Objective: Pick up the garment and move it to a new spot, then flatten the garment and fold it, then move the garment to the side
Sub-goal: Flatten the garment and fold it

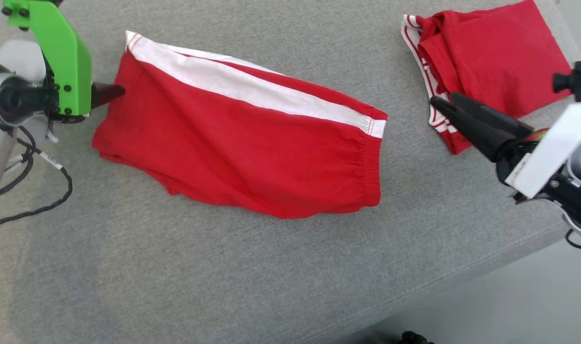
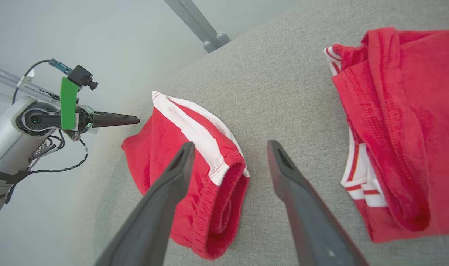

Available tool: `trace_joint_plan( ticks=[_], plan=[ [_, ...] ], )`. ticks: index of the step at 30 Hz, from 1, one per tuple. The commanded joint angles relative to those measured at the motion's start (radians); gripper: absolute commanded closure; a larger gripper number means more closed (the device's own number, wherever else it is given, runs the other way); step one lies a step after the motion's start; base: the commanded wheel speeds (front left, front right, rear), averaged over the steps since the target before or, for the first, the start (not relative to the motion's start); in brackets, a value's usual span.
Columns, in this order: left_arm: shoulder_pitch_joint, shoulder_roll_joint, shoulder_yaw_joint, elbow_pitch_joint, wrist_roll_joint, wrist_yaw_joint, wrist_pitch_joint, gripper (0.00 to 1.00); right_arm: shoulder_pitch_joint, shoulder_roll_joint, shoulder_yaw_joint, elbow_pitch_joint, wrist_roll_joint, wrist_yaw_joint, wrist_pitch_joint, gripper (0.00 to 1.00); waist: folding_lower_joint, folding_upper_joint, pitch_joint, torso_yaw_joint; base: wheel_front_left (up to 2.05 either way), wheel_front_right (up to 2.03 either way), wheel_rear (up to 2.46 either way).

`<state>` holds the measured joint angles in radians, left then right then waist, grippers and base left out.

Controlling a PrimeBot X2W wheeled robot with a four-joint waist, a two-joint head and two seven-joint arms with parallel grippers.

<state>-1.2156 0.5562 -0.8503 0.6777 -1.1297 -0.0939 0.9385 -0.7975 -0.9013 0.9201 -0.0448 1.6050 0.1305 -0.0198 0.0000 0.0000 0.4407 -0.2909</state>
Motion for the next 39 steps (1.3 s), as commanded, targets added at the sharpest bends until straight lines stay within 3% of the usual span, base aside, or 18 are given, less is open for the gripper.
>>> trace_joint_plan(
  ticks=[1,11,12,13,14,28,39],
  plan=[
    [0.018,0.005,0.0,0.001,-0.009,-0.004,-0.01,0.0,0.02,-0.014,-0.011,-0.007,0.007,0.001,-0.015,0.0,0.0,0.0,0.012,-0.016,0.0,0.0,0.0],
    [0.062,-0.004,-0.017,0.036,-0.017,-0.013,-0.013,0.0,0.087,-0.065,-0.049,-0.041,0.019,0.001,-0.084,0.0,0.0,0.0,0.031,-0.047,0.0,0.0,0.0],
    [0.066,-0.011,-0.017,0.036,-0.025,-0.013,-0.007,0.49,0.093,-0.067,-0.05,-0.041,0.019,0.001,-0.086,0.0,0.0,0.0,0.028,-0.046,0.0,0.0,0.0],
    [0.069,-0.016,-0.015,0.034,-0.031,-0.014,-0.002,0.9,0.098,-0.068,-0.05,-0.039,0.019,0.001,-0.088,0.0,0.0,0.0,0.024,-0.044,0.0,0.0,0.0],
    [0.071,-0.019,-0.013,0.033,-0.037,-0.016,0.002,1.0,0.103,-0.068,-0.05,-0.038,0.021,0.001,-0.089,0.0,0.0,0.0,0.019,-0.042,0.0,0.0,0.0],
    [0.172,-0.011,0.002,0.02,-0.084,-0.008,-0.037,1.0,0.179,-0.048,-0.019,0.032,0.036,0.001,-0.068,0.0,0.0,0.0,-0.154,0.086,0.0,0.0,0.0],
    [0.372,0.043,0.011,-0.065,-0.153,0.032,-0.042,1.0,0.254,-0.043,-0.004,0.069,0.064,0.001,-0.073,0.0,0.0,0.0,-0.287,0.165,0.0,0.0,0.0]
  ],
)
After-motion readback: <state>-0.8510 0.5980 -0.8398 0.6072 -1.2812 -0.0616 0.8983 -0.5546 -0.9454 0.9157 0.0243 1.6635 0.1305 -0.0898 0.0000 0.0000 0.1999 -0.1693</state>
